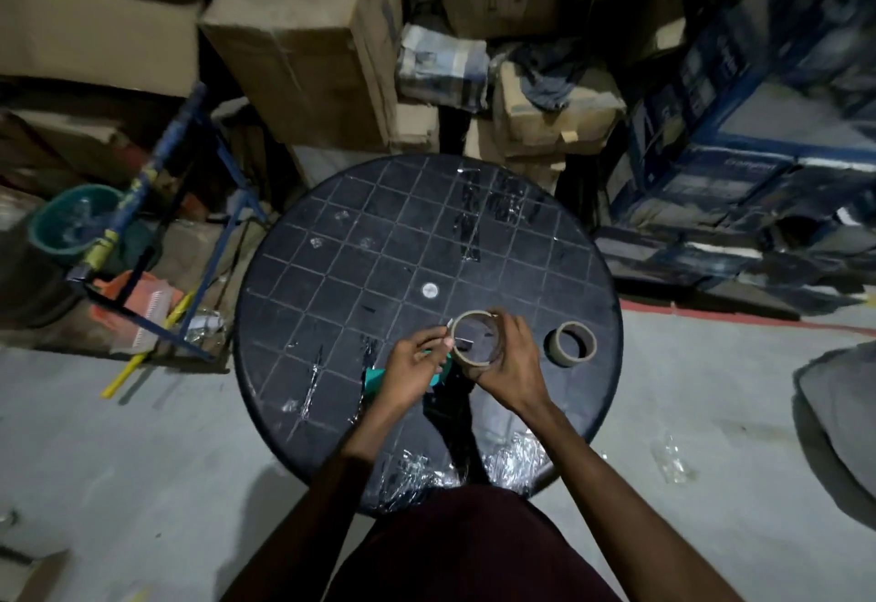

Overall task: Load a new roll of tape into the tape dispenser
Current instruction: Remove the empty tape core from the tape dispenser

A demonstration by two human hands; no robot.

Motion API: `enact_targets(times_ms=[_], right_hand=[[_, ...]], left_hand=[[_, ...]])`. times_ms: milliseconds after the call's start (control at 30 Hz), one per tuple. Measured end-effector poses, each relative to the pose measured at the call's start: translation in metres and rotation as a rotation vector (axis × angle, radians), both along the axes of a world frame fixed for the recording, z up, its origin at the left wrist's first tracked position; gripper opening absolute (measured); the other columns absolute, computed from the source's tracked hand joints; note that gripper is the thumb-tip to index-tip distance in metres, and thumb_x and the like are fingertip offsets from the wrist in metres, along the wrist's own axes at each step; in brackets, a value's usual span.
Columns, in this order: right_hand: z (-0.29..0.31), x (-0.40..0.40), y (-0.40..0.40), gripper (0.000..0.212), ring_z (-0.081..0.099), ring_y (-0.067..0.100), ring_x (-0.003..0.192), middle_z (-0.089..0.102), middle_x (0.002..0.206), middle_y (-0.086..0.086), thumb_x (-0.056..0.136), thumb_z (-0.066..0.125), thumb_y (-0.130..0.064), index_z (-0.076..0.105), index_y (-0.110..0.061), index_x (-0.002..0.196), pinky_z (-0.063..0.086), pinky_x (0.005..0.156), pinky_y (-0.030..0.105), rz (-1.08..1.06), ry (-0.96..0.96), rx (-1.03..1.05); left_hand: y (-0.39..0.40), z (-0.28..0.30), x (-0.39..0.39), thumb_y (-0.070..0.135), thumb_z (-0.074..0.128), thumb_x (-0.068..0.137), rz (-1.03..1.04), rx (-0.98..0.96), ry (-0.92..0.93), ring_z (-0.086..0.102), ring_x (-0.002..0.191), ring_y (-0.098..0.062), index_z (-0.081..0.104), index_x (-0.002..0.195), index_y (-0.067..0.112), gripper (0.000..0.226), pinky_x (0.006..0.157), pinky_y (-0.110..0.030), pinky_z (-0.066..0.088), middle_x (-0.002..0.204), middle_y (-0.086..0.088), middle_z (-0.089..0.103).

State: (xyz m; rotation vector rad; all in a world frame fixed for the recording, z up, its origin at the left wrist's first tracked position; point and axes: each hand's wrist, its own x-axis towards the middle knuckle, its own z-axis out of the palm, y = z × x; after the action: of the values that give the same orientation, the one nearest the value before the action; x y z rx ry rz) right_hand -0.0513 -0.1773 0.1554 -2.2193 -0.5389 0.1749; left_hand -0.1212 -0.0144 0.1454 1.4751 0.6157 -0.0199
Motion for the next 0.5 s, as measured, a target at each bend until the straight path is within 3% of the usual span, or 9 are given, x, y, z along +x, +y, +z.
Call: enact_targets(times_ms=[67, 167, 300, 400, 500], right_hand=[[0.013, 0.0, 0.003, 0.079, 0.054, 0.012, 0.113, 0.057, 0.124, -0.001, 0.064, 0.088, -0.029, 0.051, -0.016, 0.133, 0.043, 0.093, 0.022, 0.049, 0.008, 0.054], [0.025, -0.002, 0.008, 0.073, 0.062, 0.011, 0.108, 0.06, 0.123, -0.006, 0.063, 0.085, -0.017, 0.056, -0.022, 0.13, 0.053, 0.083, 0.023, 0.12, 0.062, 0.169], [0.036, -0.009, 0.024, 0.072, 0.063, 0.005, 0.11, 0.057, 0.127, -0.005, 0.069, 0.079, 0.0, 0.059, -0.025, 0.133, 0.056, 0.087, 0.025, 0.261, 0.15, 0.255], [0.043, -0.02, 0.041, 0.068, 0.062, -0.001, 0.108, 0.056, 0.131, -0.003, 0.073, 0.075, 0.009, 0.06, -0.021, 0.132, 0.053, 0.085, 0.017, 0.37, 0.178, 0.285], [0.039, -0.03, 0.061, 0.073, 0.062, 0.007, 0.112, 0.055, 0.134, -0.007, 0.074, 0.071, 0.007, 0.056, -0.028, 0.137, 0.057, 0.087, 0.026, 0.452, 0.199, 0.268]], left_hand=[[-0.006, 0.01, -0.009, 0.01, 0.071, 0.092, 0.116, -0.008, -0.068, 0.073, 0.083, -0.007, 0.07, 0.108, 0.019, 0.018, 0.077, -0.025, 0.058, 0.092, 0.007, 0.077], [-0.008, 0.018, -0.024, 0.005, 0.068, 0.093, 0.269, 0.001, -0.117, 0.074, 0.084, -0.005, 0.07, 0.113, 0.014, 0.022, 0.077, -0.023, 0.059, 0.086, 0.015, 0.078], [0.001, 0.028, -0.047, 0.004, 0.067, 0.094, 0.499, 0.053, -0.12, 0.076, 0.081, -0.012, 0.069, 0.123, 0.012, 0.031, 0.073, -0.026, 0.058, 0.087, 0.01, 0.079], [0.007, 0.033, -0.069, 0.006, 0.067, 0.094, 0.623, 0.126, -0.153, 0.076, 0.082, -0.017, 0.069, 0.124, 0.019, 0.033, 0.072, -0.027, 0.058, 0.096, 0.004, 0.078], [0.014, 0.033, -0.092, 0.017, 0.062, 0.099, 0.585, 0.315, -0.146, 0.073, 0.093, -0.011, 0.06, 0.136, 0.034, 0.041, 0.079, -0.03, 0.06, 0.12, 0.008, 0.064]])
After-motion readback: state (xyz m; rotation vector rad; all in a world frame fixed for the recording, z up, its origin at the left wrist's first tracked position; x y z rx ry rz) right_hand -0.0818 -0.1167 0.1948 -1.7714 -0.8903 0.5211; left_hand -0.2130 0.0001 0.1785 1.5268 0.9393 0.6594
